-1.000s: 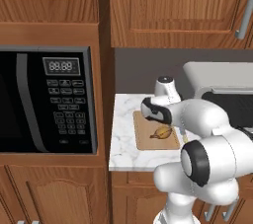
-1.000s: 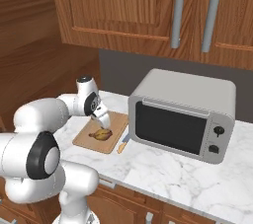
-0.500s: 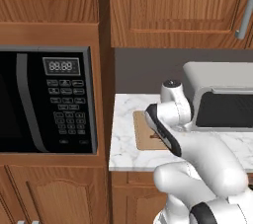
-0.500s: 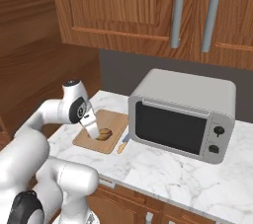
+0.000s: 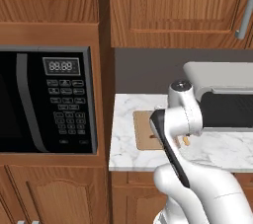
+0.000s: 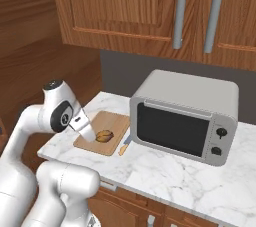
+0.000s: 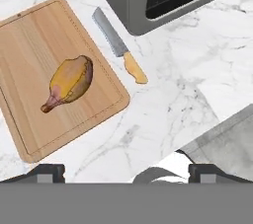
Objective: Retrieve the chicken drumstick from the fridge and place it on the cutting board.
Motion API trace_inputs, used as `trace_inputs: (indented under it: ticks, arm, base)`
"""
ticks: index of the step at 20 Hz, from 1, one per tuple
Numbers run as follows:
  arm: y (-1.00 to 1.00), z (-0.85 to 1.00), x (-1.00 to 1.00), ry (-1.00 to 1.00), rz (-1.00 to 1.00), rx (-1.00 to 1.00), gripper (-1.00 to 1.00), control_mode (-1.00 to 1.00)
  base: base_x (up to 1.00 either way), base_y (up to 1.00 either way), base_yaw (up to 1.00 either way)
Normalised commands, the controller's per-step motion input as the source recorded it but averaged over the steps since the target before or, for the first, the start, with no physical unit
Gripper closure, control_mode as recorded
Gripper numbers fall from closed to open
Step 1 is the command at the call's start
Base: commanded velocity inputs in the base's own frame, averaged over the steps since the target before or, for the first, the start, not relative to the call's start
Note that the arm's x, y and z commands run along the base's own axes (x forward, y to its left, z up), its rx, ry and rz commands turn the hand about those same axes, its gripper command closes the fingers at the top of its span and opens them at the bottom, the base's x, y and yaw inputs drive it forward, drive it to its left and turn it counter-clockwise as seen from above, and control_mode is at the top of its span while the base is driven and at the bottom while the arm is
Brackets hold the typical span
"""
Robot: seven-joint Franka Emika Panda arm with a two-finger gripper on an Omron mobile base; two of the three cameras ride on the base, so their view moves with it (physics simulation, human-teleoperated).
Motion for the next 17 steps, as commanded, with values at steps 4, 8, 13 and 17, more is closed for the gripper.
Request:
trace_inputs:
  ticks: [4, 8, 13, 17]
  arm:
    - [0.0, 0.61, -0.36, 0.04, 0.47, -0.21, -1.0, -1.0]
    - [0.0, 0.85, -0.32, 0.05, 0.38, -0.06, -1.0, -1.0]
    - [0.0, 0.68, -0.24, 0.01, 0.15, 0.07, -1.0, -1.0]
    - [-0.04, 0.29, -0.29, -0.07, 0.01, 0.15, -1.0, -1.0]
  base:
    - [0.0, 0.0, 0.0]
    - [0.0, 0.0, 0.0]
    - [0.0, 0.0, 0.0]
    - [0.0, 0.0, 0.0]
